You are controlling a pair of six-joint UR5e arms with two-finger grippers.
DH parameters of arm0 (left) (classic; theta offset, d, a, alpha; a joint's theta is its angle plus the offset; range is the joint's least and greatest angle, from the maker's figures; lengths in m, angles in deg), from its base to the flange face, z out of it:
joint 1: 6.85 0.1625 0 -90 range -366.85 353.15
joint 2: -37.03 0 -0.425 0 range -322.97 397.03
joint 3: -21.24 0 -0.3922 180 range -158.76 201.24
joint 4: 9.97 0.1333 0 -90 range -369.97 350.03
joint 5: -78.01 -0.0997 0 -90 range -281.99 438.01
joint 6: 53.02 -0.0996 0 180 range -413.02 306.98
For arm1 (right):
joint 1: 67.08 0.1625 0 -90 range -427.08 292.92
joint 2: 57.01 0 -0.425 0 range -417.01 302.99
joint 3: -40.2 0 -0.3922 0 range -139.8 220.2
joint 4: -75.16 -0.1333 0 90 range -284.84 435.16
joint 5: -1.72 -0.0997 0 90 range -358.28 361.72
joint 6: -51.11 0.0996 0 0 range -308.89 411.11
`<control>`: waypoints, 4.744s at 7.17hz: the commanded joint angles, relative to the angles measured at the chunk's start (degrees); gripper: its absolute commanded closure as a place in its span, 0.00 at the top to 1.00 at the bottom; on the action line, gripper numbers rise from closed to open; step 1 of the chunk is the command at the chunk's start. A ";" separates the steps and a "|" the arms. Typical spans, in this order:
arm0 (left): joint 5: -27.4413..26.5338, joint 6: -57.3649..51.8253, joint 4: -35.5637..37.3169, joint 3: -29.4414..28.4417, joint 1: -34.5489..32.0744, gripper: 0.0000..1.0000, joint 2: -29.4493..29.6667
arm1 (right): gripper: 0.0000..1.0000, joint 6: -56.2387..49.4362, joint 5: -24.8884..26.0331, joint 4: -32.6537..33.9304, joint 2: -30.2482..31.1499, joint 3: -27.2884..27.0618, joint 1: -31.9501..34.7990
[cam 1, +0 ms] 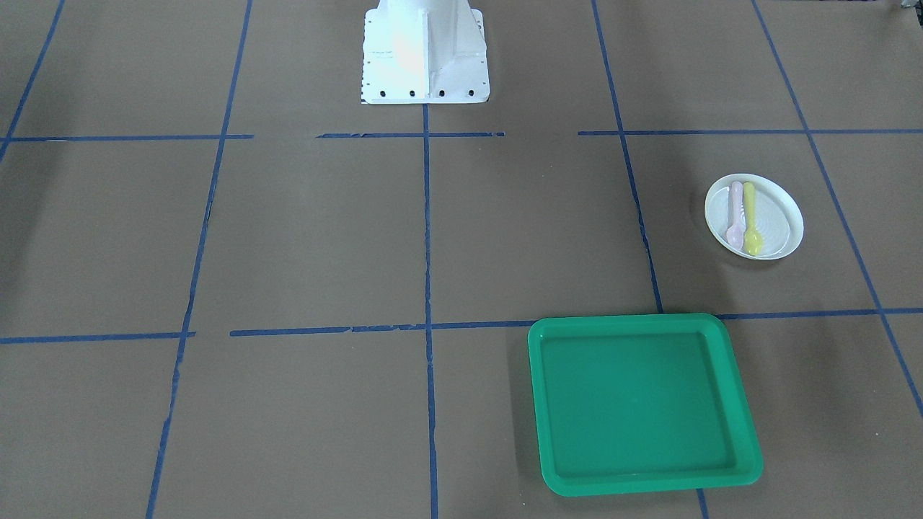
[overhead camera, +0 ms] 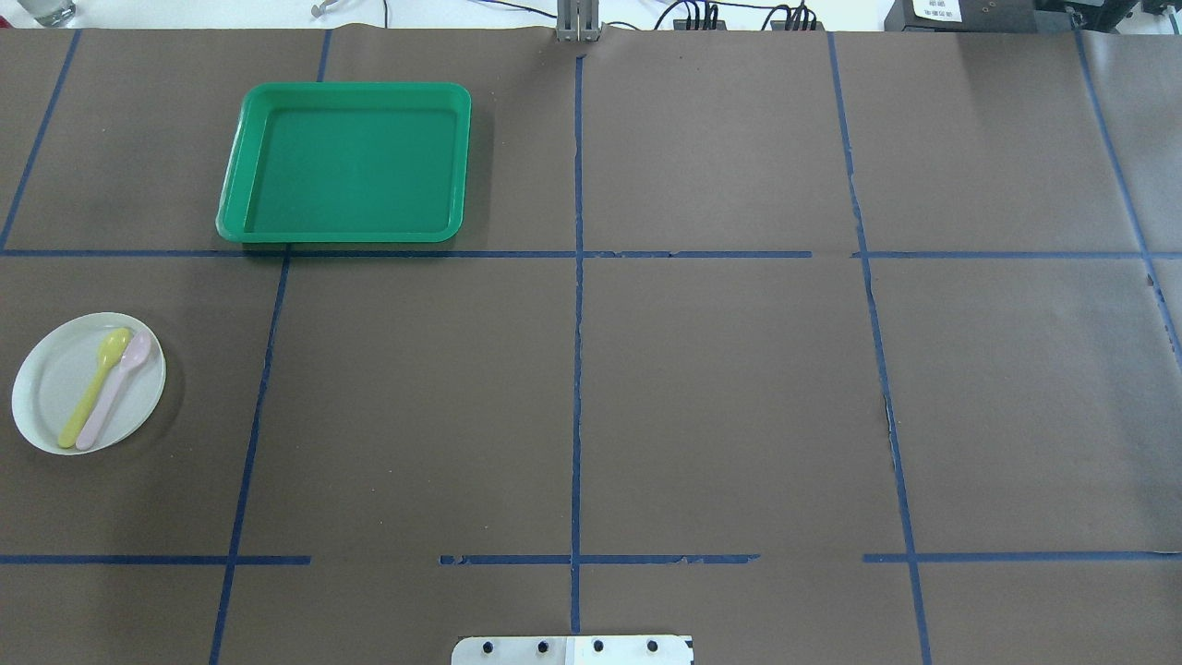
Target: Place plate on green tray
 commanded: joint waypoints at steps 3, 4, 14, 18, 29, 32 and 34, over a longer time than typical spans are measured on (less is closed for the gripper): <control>0.69 -3.13 4.82 1.39 0.14 1.00 1.03 | 1.00 0.00 0.00 0.00 0.00 0.00 0.00; 0.79 -2.43 4.82 1.82 0.23 1.00 0.76 | 1.00 0.00 0.00 0.00 0.00 0.00 0.00; 5.01 36.50 -21.98 8.71 23.05 1.00 -7.89 | 1.00 0.00 0.00 0.00 0.00 0.00 0.00; 3.87 36.87 -22.51 10.25 27.47 1.00 -10.91 | 1.00 0.00 0.00 0.00 0.00 0.00 0.00; 3.93 37.57 -33.23 6.31 27.47 0.00 -14.88 | 1.00 0.00 0.00 0.00 0.00 0.00 0.00; 4.30 37.66 -33.15 7.54 27.21 0.00 -14.88 | 1.00 0.00 0.00 0.00 0.00 0.00 0.00; 7.37 37.66 -33.06 8.50 26.95 0.00 -15.23 | 1.00 0.00 0.00 0.00 0.00 0.00 0.00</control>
